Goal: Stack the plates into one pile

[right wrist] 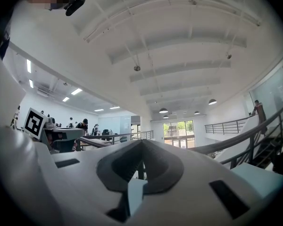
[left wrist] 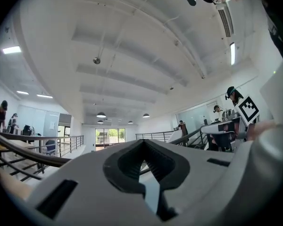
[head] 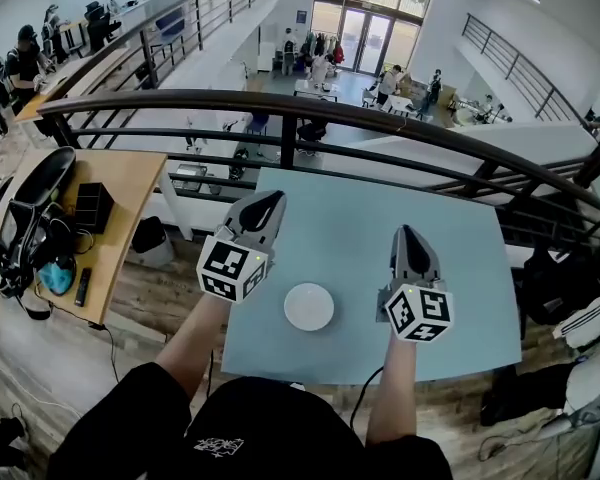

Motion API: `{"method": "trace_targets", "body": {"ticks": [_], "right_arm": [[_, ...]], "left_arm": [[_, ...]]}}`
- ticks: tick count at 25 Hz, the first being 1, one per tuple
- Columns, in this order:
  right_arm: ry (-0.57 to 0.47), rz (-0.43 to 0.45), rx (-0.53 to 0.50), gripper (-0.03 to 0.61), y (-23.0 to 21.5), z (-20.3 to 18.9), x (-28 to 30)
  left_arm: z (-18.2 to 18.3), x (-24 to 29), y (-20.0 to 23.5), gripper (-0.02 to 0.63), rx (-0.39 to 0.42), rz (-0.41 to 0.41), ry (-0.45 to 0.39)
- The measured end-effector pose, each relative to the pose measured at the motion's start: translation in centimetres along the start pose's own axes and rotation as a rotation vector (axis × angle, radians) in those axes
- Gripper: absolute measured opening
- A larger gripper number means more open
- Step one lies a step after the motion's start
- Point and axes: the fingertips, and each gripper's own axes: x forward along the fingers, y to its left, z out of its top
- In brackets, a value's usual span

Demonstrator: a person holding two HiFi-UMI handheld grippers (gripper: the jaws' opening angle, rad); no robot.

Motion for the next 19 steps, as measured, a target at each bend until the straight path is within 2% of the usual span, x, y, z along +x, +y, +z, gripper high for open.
{"method": "trace_targets", "body": {"ticks": [19], "right_arm": [[0.003, -0.02, -0.033, 0.006, -0.3, 0.3, -1.4]], "left_arm": [[0.5, -0.2, -0.8, 0.008, -0.014, -0.005, -0.029]]}}
